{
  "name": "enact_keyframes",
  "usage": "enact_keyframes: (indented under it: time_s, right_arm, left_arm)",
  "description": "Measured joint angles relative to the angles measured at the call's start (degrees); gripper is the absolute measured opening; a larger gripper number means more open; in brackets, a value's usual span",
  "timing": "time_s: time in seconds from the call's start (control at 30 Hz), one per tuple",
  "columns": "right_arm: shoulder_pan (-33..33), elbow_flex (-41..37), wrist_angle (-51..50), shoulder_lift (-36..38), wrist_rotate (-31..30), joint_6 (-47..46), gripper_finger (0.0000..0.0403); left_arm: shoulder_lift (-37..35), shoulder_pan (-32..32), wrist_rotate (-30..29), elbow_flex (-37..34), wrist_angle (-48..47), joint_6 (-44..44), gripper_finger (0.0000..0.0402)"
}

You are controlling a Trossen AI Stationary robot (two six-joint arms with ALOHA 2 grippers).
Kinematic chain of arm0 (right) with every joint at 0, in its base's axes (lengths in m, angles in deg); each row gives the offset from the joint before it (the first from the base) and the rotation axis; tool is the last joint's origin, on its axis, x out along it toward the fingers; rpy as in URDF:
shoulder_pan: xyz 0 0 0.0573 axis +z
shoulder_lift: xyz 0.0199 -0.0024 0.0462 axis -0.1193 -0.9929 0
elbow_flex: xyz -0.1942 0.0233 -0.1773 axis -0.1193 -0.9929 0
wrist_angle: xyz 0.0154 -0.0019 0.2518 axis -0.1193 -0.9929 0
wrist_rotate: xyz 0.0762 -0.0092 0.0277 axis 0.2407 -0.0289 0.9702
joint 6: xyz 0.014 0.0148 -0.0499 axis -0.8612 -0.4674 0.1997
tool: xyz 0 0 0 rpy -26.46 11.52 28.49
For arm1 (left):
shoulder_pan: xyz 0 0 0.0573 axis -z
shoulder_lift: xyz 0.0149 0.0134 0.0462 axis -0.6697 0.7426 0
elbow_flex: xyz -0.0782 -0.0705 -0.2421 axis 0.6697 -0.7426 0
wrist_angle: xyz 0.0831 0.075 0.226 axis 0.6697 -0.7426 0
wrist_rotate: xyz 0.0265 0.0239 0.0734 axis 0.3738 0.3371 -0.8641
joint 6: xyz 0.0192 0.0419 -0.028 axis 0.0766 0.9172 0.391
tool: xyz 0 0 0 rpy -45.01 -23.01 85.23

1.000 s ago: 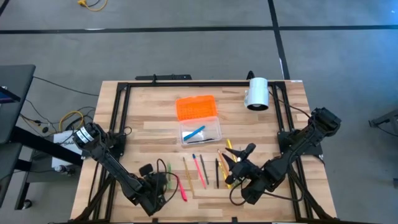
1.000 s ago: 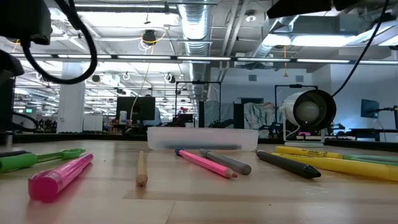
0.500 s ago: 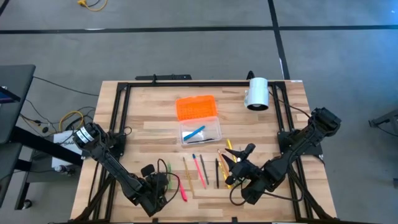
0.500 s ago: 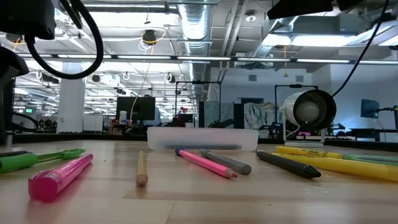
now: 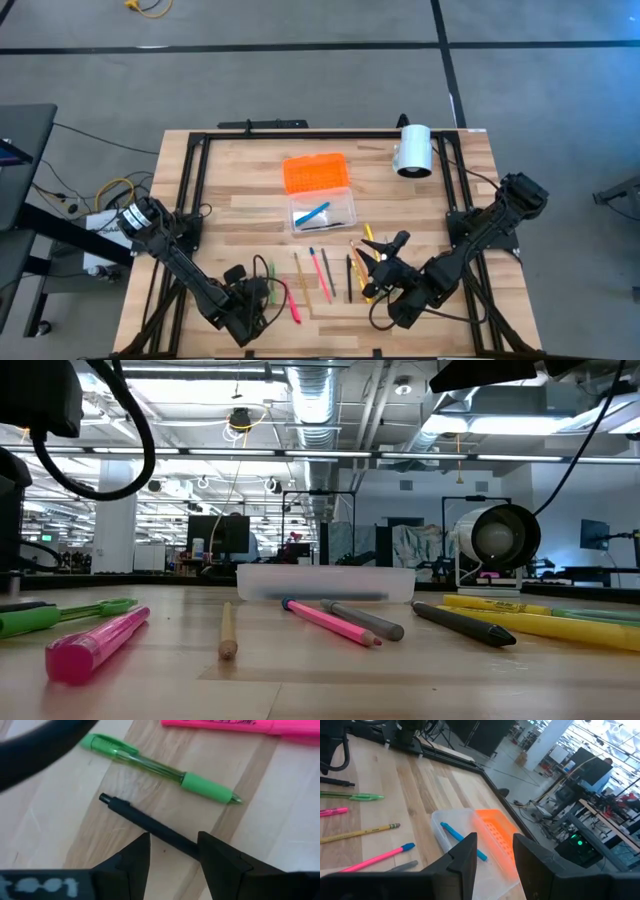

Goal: Pick & place school supplies into a supply box
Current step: Put the left black pen into the supply box

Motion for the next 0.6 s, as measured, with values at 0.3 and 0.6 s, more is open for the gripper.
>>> enact_keyframes:
  time_s: [0.3, 0.6]
  right_arm:
    - [0.0, 0.0, -0.2, 0.0, 0.2, -0.1, 0.0121]
    - [-0.3, 0.0, -0.2, 0.0, 0.2, -0.1, 0.0121]
  left_arm:
    - [-0.4, 0.0, 2.1, -5.7, 3.6, -1.9, 0.0155]
    - [-0.5, -0.2, 4.6, -6.2, 2.7, 8.7, 0.0155]
